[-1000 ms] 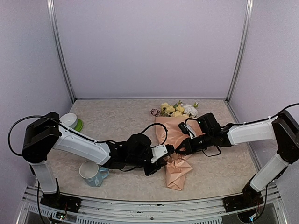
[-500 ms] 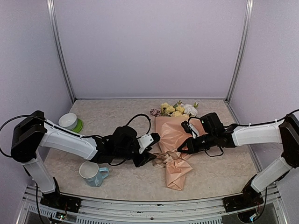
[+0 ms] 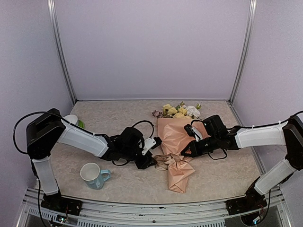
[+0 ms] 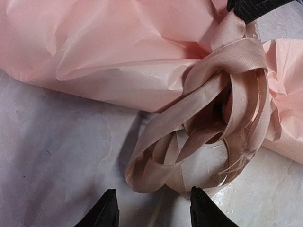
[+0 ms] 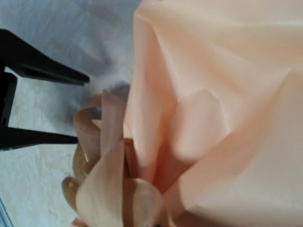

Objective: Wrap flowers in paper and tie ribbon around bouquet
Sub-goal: Tie the half-tied ribbon around the folded bouquet.

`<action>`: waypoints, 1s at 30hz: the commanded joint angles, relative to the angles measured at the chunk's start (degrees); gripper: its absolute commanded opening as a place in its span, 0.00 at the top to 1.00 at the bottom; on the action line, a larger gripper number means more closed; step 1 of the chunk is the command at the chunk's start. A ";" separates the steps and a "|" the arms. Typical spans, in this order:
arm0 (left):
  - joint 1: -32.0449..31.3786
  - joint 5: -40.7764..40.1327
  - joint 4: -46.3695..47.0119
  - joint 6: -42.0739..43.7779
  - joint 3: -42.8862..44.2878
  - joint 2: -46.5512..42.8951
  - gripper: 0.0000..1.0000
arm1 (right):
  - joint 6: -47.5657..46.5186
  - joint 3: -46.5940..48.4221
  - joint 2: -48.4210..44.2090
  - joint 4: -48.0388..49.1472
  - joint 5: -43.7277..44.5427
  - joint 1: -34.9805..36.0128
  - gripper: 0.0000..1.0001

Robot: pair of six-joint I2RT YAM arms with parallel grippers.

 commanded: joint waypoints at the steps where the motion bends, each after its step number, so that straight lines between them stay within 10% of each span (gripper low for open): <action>1: 1.31 13.48 1.28 -0.85 -1.37 -0.10 0.50 | -0.93 -0.20 -1.71 -0.78 1.17 0.29 1.00; 16: -2.63 9.64 6.79 0.09 -1.59 2.44 0.43 | -1.59 0.71 -0.75 -1.42 0.67 0.29 1.00; 22: -2.94 3.47 6.36 1.01 -2.14 0.79 1.00 | -2.17 1.05 -1.65 -2.99 1.62 0.29 1.00; 30: -1.39 -1.37 8.29 2.35 -5.83 -7.55 1.00 | -2.98 2.02 -1.59 -3.86 1.37 0.20 1.00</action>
